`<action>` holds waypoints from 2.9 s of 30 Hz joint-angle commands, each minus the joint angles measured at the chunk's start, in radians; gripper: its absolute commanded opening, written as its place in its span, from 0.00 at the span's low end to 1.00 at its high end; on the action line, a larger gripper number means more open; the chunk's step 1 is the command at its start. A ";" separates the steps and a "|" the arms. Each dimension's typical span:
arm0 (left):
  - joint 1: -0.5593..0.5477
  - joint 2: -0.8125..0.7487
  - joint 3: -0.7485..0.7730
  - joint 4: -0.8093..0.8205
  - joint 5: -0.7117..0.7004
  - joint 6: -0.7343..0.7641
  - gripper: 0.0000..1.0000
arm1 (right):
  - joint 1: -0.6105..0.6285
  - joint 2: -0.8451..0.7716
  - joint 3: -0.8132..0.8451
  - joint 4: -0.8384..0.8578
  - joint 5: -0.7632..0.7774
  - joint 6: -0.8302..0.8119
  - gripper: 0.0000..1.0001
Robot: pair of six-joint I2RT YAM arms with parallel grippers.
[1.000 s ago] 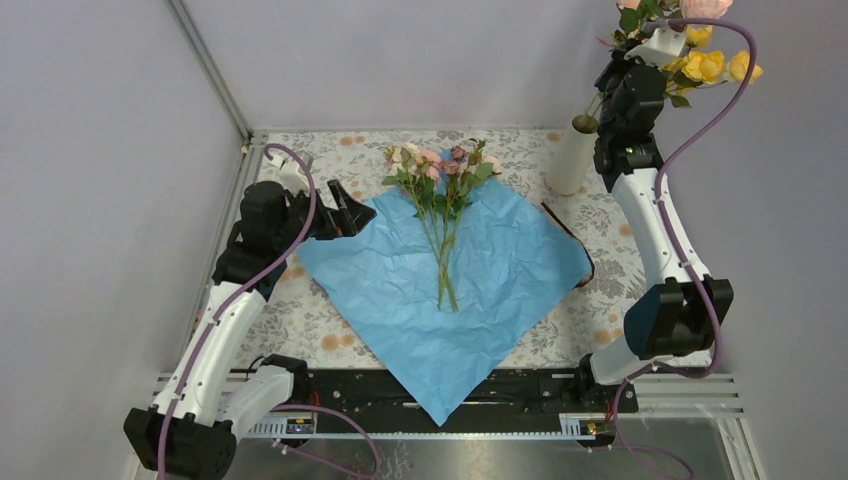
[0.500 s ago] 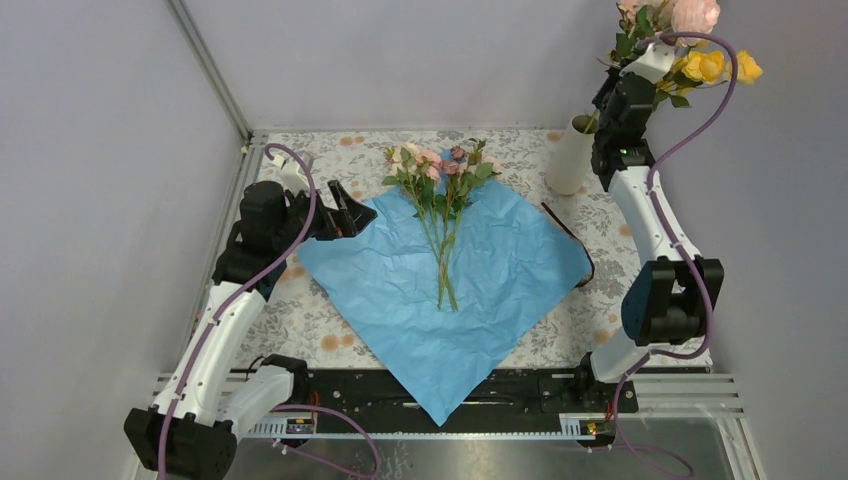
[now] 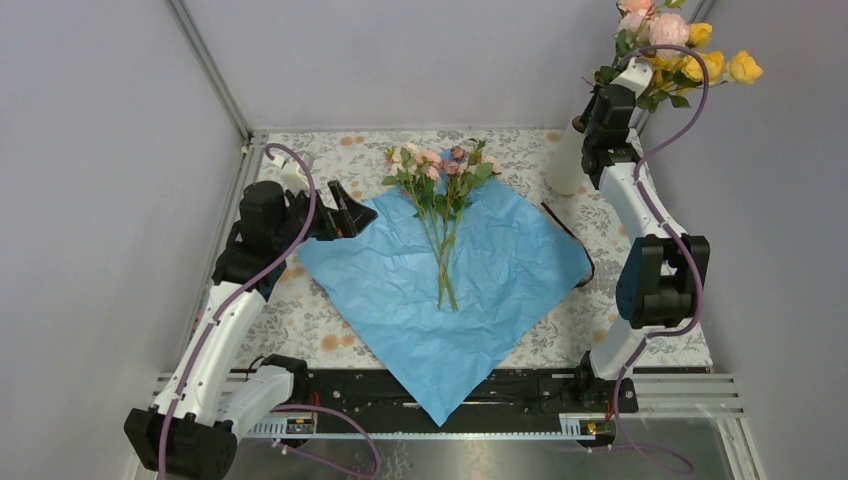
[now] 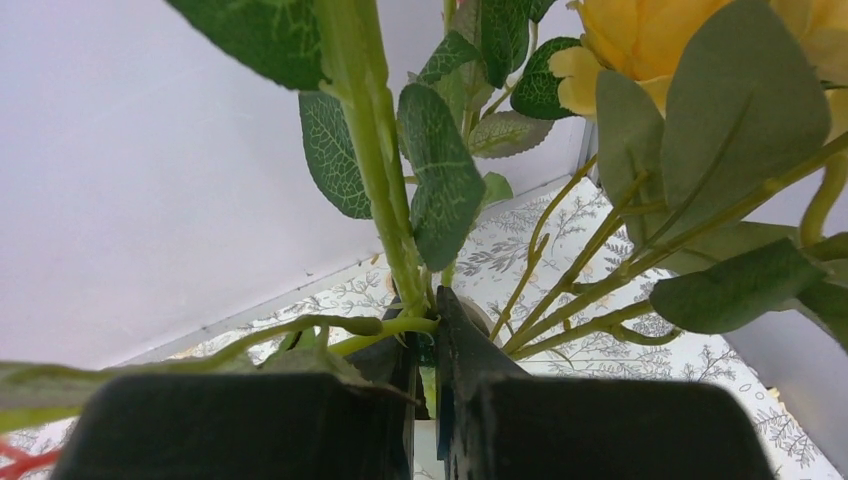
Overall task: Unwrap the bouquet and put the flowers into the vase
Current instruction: Insert the fake flower into the vase, then pick up the fake flower from the wrapping paper.
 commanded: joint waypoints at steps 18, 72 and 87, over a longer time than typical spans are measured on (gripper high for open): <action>0.007 -0.025 -0.007 0.044 0.036 -0.006 0.99 | -0.015 -0.046 -0.043 -0.048 0.013 0.058 0.44; -0.588 0.360 -0.003 0.201 -0.546 -0.246 0.70 | -0.003 -0.719 -0.554 -0.474 -0.865 0.303 0.72; -0.735 0.780 0.280 0.136 -0.723 -0.090 0.51 | -0.003 -0.892 -0.764 -0.532 -0.823 0.352 0.70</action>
